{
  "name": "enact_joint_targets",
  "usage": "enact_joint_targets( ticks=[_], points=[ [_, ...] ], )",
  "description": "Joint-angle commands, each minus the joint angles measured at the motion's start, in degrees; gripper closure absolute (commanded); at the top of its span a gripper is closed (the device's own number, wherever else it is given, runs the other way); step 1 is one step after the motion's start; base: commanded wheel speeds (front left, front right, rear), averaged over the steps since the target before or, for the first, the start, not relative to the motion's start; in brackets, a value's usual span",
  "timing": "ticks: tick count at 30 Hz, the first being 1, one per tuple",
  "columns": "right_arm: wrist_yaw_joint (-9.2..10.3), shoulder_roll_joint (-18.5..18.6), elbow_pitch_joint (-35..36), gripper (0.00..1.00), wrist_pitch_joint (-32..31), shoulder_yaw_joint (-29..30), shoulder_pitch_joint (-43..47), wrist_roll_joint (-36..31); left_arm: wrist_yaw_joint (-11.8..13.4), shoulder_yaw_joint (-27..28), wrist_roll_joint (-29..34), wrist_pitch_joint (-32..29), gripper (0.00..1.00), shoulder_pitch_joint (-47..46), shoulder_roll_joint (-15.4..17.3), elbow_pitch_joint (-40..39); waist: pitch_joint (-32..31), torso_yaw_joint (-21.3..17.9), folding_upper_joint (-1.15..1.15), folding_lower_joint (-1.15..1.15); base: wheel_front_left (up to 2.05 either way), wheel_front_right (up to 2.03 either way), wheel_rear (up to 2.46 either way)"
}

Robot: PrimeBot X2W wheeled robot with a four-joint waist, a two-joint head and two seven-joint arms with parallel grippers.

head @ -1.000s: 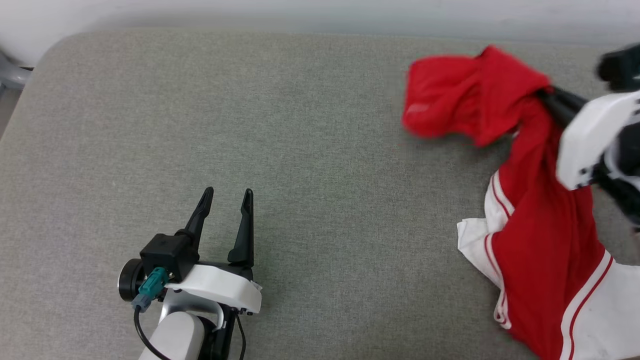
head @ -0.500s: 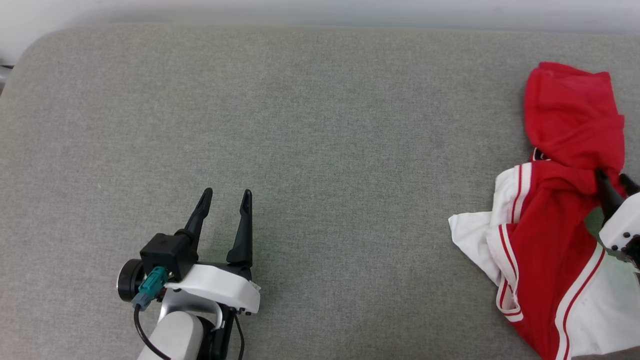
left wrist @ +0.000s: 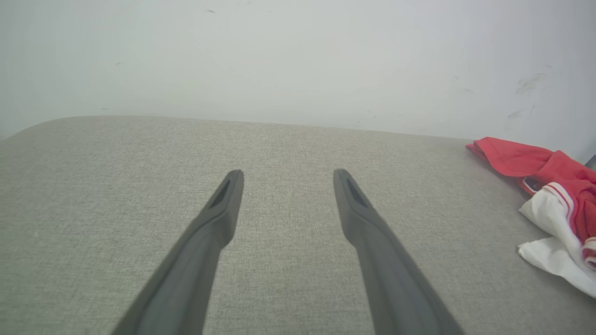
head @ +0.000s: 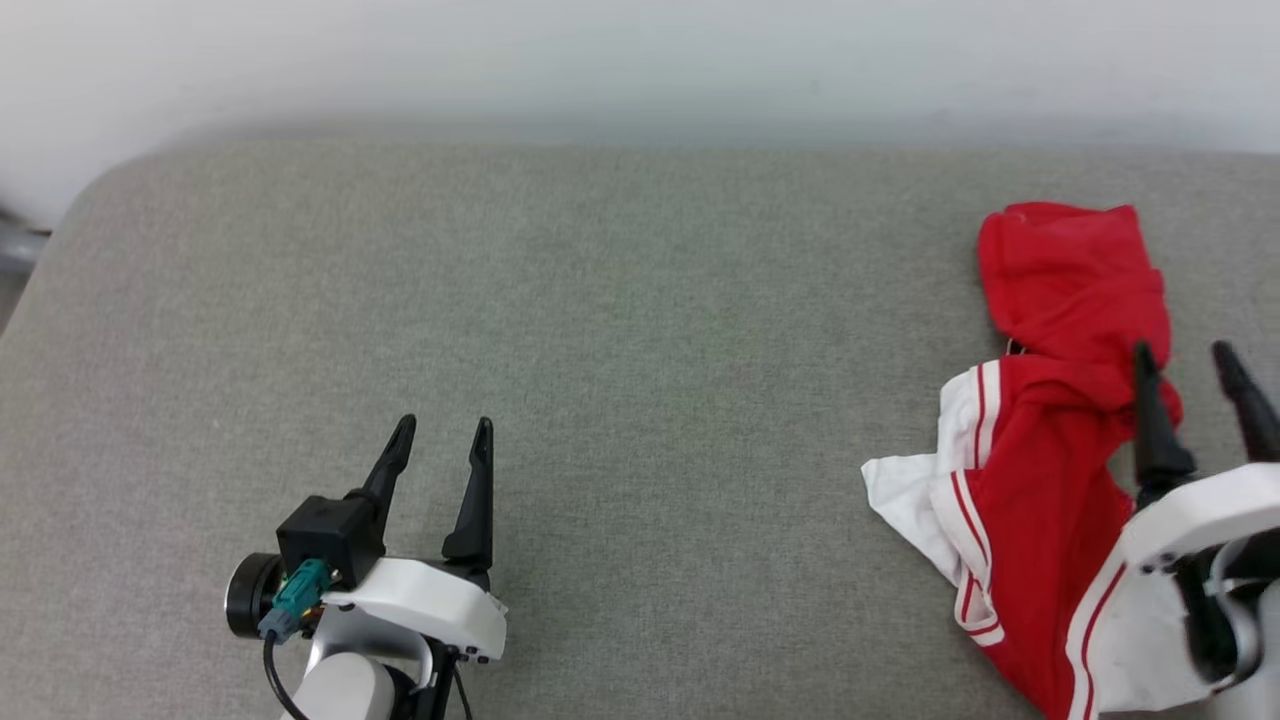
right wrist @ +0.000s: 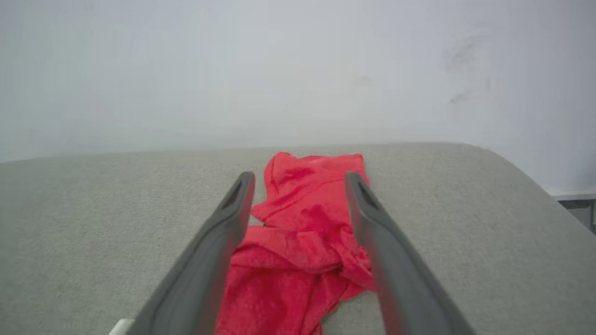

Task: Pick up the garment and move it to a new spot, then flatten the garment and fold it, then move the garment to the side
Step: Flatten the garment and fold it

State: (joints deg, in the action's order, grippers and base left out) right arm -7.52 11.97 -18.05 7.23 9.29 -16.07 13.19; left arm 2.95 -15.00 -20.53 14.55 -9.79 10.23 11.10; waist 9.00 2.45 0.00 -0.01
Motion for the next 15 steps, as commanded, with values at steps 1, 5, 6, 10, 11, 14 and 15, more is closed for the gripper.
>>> enact_joint_targets(
  ticks=[1, 5, 6, 10, 11, 14, 15],
  points=[
    [0.07, -0.98, 1.56, 0.00, 0.20, -0.49, 1.63, -0.55, 0.24, -0.07, -0.25, -0.26, 0.00, 0.74, 0.32, -0.12, -1.56, -1.08, 0.00, 0.01, 0.00, 0.00, 0.00],
    [0.07, -3.36, 6.98, 0.00, -0.76, -2.18, 6.24, -2.23, 0.15, -0.49, -0.46, -1.39, 0.00, 1.89, 0.93, -0.25, -3.74, -2.47, 0.00, 0.01, 0.00, 0.00, 0.00],
    [0.07, -3.83, 8.52, 0.00, -1.26, -2.28, 7.39, -2.67, 0.04, -0.64, -0.54, -1.92, 0.00, 2.06, 1.02, -0.24, -4.10, -2.70, 0.00, 0.01, 0.00, 0.00, 0.00],
    [0.06, -5.55, 14.98, 0.00, -3.09, -3.20, 11.54, -3.83, -0.93, -1.96, -1.03, -5.28, 0.00, 1.36, 1.33, -0.04, -4.79, -3.72, 0.00, 0.01, 0.00, 0.00, 0.00],
    [0.06, -6.21, 16.64, 0.00, -3.72, -3.36, 12.71, -3.66, -1.16, -2.37, -1.20, -6.52, 0.00, 0.71, 1.29, -0.02, -4.84, -4.01, 0.00, 0.01, 0.00, 0.00, 0.00],
    [0.07, -7.04, 21.47, 0.00, -5.36, -3.51, 15.46, -4.01, -2.60, -4.25, -1.70, -10.87, 0.00, -1.93, 0.92, 0.27, -4.50, -4.61, 0.00, 0.01, 0.00, 0.00, 0.00],
    [0.07, -7.36, 23.07, 0.00, -5.74, -3.48, 16.14, -4.09, -3.16, -4.89, -1.78, -12.31, 0.00, -3.06, 0.70, 0.25, -4.23, -4.83, 0.00, 0.01, 0.00, 0.00, 0.00]
  ],
)
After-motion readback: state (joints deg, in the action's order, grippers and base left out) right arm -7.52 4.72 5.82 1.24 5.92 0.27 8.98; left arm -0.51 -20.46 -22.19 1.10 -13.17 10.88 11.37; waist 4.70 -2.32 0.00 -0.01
